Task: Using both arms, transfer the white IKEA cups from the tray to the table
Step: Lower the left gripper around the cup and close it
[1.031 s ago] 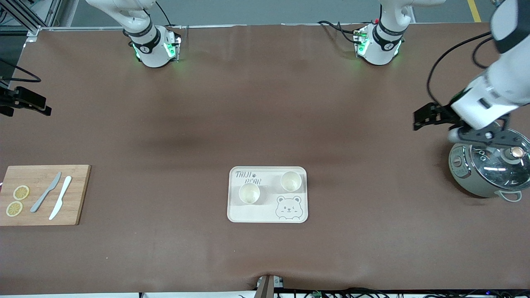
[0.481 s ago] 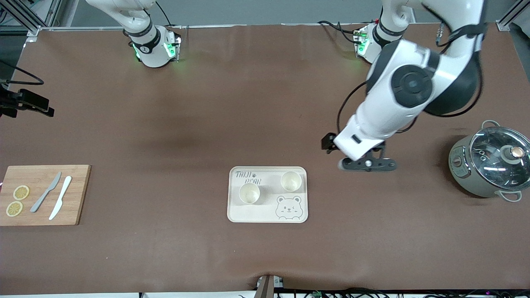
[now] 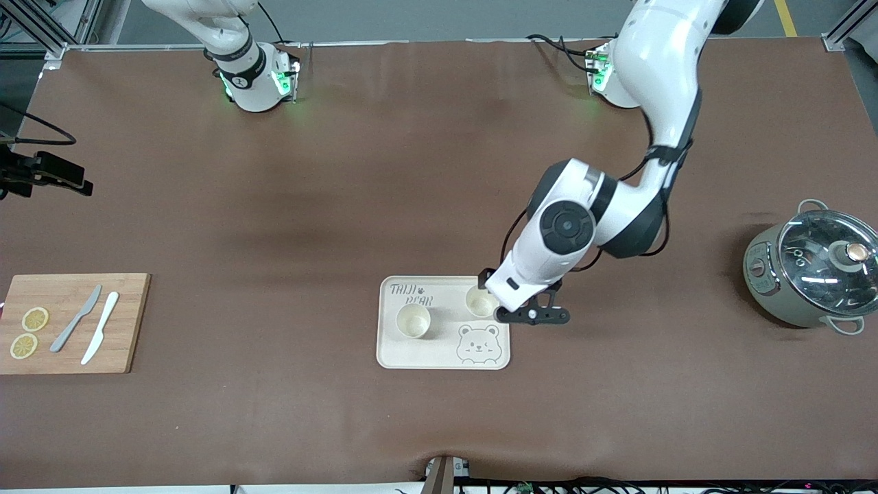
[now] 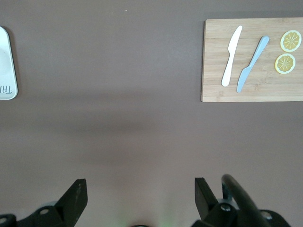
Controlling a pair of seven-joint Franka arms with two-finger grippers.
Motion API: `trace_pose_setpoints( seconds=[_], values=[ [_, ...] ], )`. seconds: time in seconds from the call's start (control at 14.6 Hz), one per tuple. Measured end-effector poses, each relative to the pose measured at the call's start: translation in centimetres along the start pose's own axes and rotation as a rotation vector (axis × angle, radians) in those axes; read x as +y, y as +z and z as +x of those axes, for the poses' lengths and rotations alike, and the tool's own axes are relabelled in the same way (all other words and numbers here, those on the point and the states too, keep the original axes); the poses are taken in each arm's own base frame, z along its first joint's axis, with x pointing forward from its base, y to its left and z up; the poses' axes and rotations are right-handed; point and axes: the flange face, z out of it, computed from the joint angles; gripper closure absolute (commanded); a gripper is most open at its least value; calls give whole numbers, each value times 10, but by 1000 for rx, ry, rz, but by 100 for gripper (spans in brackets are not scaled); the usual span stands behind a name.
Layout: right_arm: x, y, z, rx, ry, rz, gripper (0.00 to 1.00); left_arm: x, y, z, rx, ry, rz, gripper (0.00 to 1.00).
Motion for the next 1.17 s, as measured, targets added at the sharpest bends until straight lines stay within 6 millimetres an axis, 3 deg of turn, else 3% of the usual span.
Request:
trace_pose_setpoints(
  seconds=[0.14, 0.34, 0.76, 1.17],
  values=[
    [0, 2, 1, -3, 0, 0, 0, 1, 25, 5, 13, -1, -6, 0],
    [0, 3, 1, -6, 0, 0, 0, 7, 47, 8, 62, -1, 4, 0],
    [1, 4, 1, -8, 1, 1, 0, 18, 60, 8, 126, -2, 5, 0],
    [1, 7, 2, -14, 1, 1, 0, 15, 73, 5, 160, -4, 14, 0]
  ],
)
